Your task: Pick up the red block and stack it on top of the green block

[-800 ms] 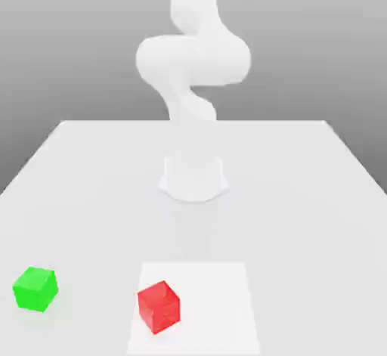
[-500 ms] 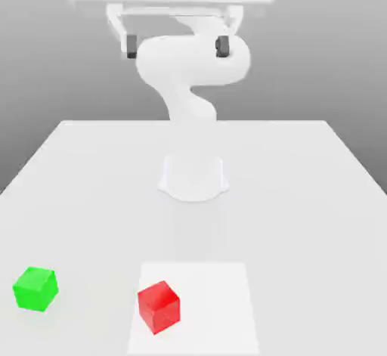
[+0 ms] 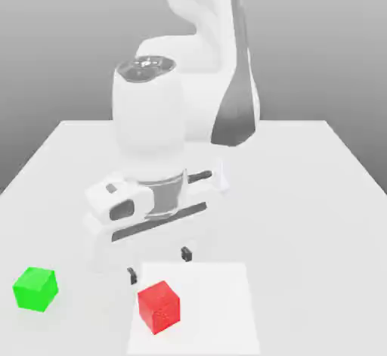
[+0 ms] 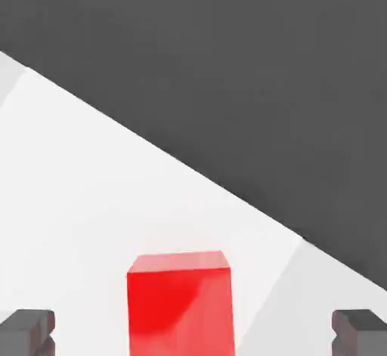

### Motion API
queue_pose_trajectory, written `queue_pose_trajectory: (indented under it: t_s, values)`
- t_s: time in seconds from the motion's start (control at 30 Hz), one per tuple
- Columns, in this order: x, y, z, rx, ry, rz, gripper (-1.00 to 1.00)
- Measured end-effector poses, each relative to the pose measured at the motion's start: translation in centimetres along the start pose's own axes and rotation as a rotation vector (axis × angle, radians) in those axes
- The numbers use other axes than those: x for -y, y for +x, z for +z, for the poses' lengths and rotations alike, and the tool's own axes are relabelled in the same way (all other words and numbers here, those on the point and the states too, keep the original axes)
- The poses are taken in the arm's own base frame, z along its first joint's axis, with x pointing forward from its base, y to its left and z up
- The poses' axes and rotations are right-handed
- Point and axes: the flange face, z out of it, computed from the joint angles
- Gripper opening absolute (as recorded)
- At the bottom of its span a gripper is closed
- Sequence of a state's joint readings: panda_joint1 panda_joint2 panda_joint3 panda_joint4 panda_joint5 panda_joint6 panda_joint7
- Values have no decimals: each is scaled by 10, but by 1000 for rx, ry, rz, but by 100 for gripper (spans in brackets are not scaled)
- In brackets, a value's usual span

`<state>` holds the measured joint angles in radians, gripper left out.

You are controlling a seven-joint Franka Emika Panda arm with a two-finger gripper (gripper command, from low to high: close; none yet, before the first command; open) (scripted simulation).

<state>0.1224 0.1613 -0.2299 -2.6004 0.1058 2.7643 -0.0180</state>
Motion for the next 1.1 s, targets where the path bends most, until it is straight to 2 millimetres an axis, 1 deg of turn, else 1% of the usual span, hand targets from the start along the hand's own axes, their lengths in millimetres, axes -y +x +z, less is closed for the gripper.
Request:
queue_pose_trajectory:
  t_s: [0.13,0.17,0.33,0.37,0.43,0.57,0.6,0.63,0.73,0.83,0.87,0.9,0.93,1.0,1.03,1.1]
  values:
    - [-1,-2,48,7,-4,-6,0]
    - [-1,-3,54,8,-4,-6,-100]
    - [-1,-3,54,10,-4,-5,-100]
    - [-1,-4,58,10,-3,-5,-100]
    - [-1,-2,45,9,-4,-7,-100]
    - [-1,-2,2,9,-3,-7,-100]
    - [-14,0,-5,9,-4,45,-100]
    - [-35,3,-12,9,-4,122,-100]
    - [-107,5,-25,10,-5,383,-100]
    - [-182,-5,-37,9,-5,653,-100]
    - [-205,-9,-35,8,-5,737,-100]
    - [-217,-11,-28,7,-5,778,-100]
    - [-222,-12,-19,6,-4,799,-100]
    - [-227,-14,5,6,-5,815,-100]
    - [-228,-15,14,7,-5,819,100]
    - [-228,-15,14,7,-5,819,100]
